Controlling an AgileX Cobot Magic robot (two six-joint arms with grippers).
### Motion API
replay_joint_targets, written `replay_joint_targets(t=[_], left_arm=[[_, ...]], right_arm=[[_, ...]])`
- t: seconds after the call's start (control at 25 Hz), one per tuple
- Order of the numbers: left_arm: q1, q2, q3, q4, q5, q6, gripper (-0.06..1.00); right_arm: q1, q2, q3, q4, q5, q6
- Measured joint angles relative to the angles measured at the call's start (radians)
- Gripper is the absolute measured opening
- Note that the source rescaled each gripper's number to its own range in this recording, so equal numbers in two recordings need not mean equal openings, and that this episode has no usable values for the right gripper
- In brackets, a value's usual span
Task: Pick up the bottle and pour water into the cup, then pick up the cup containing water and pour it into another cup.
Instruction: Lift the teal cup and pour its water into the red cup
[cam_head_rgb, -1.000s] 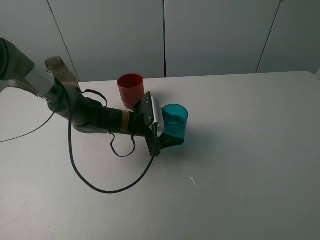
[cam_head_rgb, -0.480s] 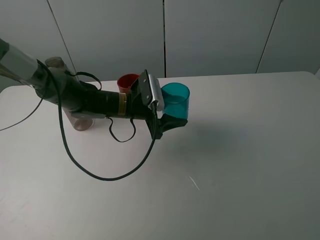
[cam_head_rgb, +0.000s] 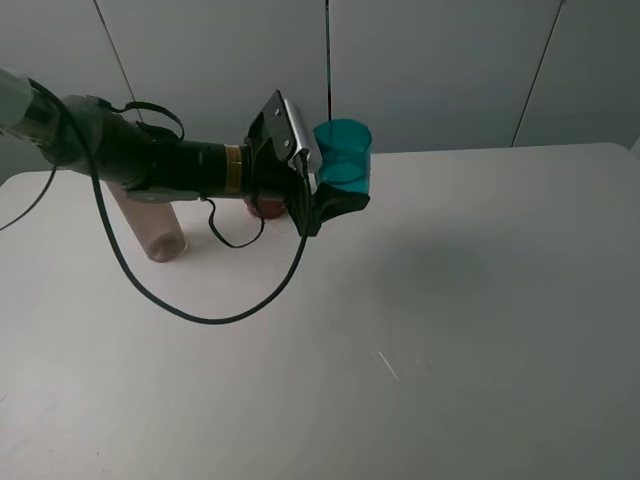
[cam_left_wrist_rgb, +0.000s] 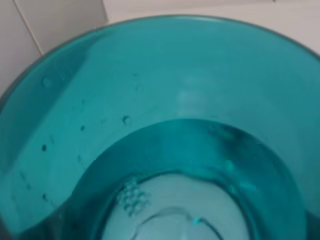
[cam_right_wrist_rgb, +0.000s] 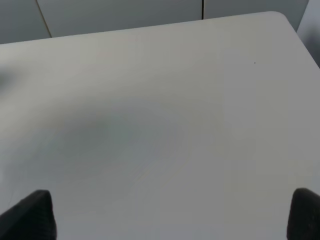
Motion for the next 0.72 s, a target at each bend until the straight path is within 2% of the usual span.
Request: replay_joint_targets(t=[0.4,0.72], left_arm=[[0.066,-0.064,-0.097,0.076,0.041,-0.173,0.15],[0.128,-0.078,-0.164,0.144,0.081,-0.250,0.15]], right_arm=[[0.000,0.000,0.000,0.000,0.000,0.000],[0.000,0.000,0.000,0.000,0.000,0.000]])
